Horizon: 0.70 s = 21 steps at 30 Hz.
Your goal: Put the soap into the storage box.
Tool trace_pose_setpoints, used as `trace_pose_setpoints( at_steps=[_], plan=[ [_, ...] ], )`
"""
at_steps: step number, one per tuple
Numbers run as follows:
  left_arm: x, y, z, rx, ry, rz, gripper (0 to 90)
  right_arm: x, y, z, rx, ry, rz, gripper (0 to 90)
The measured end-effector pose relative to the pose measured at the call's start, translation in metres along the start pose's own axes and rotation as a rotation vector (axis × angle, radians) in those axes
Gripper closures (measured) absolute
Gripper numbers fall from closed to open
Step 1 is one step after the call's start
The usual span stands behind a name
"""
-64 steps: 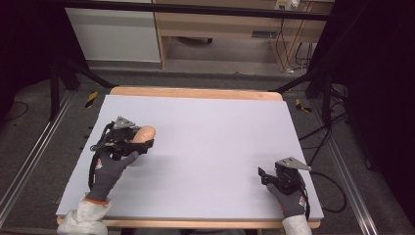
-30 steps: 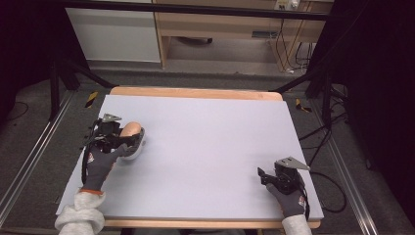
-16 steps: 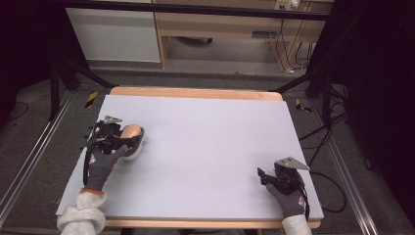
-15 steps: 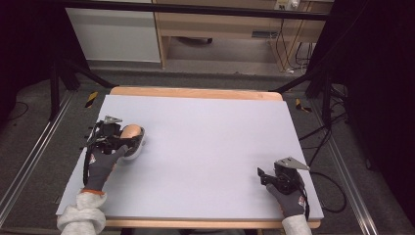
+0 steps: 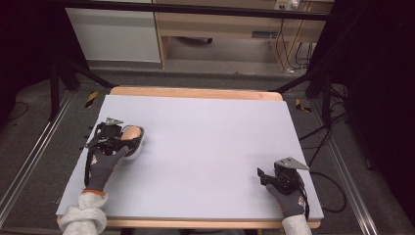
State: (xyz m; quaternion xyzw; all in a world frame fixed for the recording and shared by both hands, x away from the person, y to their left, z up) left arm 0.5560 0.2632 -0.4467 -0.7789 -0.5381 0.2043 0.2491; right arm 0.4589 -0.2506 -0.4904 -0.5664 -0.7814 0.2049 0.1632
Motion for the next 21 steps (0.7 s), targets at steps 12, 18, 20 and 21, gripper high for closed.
trace_pose_setpoints(
  at_steps=[12,18,20,21],
  plan=[
    [-0.0008,0.0014,0.0009,-0.006,-0.013,0.002,31.7,0.0002,0.0,0.0001,0.002,-0.001,-0.002,29.7],
    [-0.0005,0.0013,0.0017,-0.012,-0.021,0.002,30.9,0.0,-0.001,-0.0002,0.0,0.0,-0.002,29.6],
    [-0.001,0.0013,0.0018,-0.011,-0.014,-0.003,30.1,-0.0004,-0.0019,-0.0007,-0.006,-0.002,-0.001,29.6],
    [-0.001,0.0013,0.0018,-0.011,-0.014,-0.003,30.1,-0.0004,-0.0019,-0.0007,-0.006,-0.002,-0.001,29.6]
  ],
)
Point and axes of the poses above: each handheld gripper's, and its own axes: y roughly forward along the jaws, z roughly out of its underside, x roughly to its left, the point moved 3 cm from there along y, roughly forward along the jaws, and after that the axes turned 7 degrees about -x, right-handed, at the moved point
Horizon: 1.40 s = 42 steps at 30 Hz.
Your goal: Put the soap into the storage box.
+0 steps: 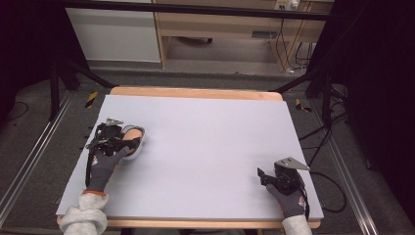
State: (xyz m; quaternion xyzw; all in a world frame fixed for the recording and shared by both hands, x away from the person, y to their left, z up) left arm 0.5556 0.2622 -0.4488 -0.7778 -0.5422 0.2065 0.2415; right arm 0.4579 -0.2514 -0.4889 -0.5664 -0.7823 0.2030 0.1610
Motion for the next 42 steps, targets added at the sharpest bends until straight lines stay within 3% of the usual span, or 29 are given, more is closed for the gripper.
trace_pose_setpoints(
  at_steps=[15,32,42],
  plan=[
    [-0.008,-0.009,0.001,-0.03,0.027,0.013,27.7,0.0,0.0,0.0,-0.004,0.009,0.004,29.8],
    [-0.045,-0.036,0.011,-0.136,0.063,0.133,27.8,-0.002,0.0,-0.002,-0.008,0.015,0.023,34.5],
    [-0.062,-0.046,0.033,-0.135,0.088,0.158,30.0,-0.004,-0.001,-0.002,-0.015,0.002,0.043,45.4]
  ],
)
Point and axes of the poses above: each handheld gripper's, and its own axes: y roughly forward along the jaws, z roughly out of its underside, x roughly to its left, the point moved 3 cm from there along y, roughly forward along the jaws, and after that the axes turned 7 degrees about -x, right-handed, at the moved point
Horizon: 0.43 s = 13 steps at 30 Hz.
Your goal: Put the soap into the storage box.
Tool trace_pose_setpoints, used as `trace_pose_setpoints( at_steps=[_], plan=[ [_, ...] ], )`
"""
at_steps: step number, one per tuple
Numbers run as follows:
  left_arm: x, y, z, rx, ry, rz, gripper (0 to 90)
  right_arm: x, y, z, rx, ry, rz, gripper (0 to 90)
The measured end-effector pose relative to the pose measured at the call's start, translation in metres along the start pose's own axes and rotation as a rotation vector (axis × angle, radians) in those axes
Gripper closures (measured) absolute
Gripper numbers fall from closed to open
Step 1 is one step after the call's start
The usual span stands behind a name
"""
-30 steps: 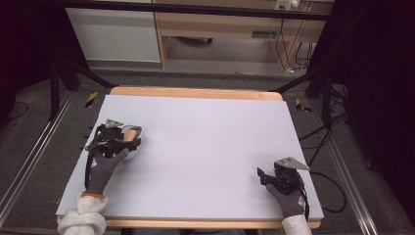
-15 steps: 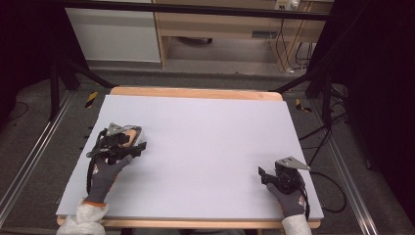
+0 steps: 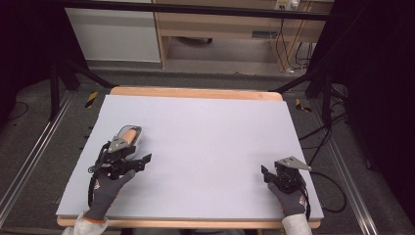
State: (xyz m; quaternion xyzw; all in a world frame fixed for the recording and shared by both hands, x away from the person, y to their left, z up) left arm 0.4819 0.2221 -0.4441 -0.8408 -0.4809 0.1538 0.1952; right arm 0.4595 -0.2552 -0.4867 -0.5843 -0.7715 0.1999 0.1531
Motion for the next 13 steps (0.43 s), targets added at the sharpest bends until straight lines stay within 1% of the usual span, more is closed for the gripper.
trace_pose_setpoints(
  at_steps=[2,5,7,9,11,13],
  plan=[
    [-0.003,0.001,0.005,0.013,0.01,0.003,30.5,-0.002,0.001,0.0,0.001,-0.004,0.01,47.3],
    [-0.005,0.001,0.012,0.008,0.006,0.005,31.0,-0.004,0.001,0.001,0.002,-0.004,0.019,49.1],
    [-0.006,0.001,0.019,0.021,0.005,-0.007,32.3,-0.006,0.0,0.003,0.007,-0.002,0.03,50.5],
    [-0.007,-0.001,0.024,0.032,0.007,-0.008,33.1,-0.008,-0.001,0.004,0.002,-0.002,0.034,50.8],
    [-0.009,-0.004,0.029,0.033,0.012,-0.002,33.2,-0.011,-0.002,0.004,-0.005,0.008,0.036,50.5],
    [-0.008,-0.007,0.033,0.037,0.014,-0.002,33.3,-0.014,-0.002,0.007,0.002,0.021,0.039,49.7]
  ],
)
Point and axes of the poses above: each handheld gripper's, and its own axes: y roughly forward along the jaws, z roughly out of its underside, x roughly to its left, the point moved 3 cm from there along y, roughly forward along the jaws, and after that the axes turned 7 degrees about -x, right-handed, at the moved point
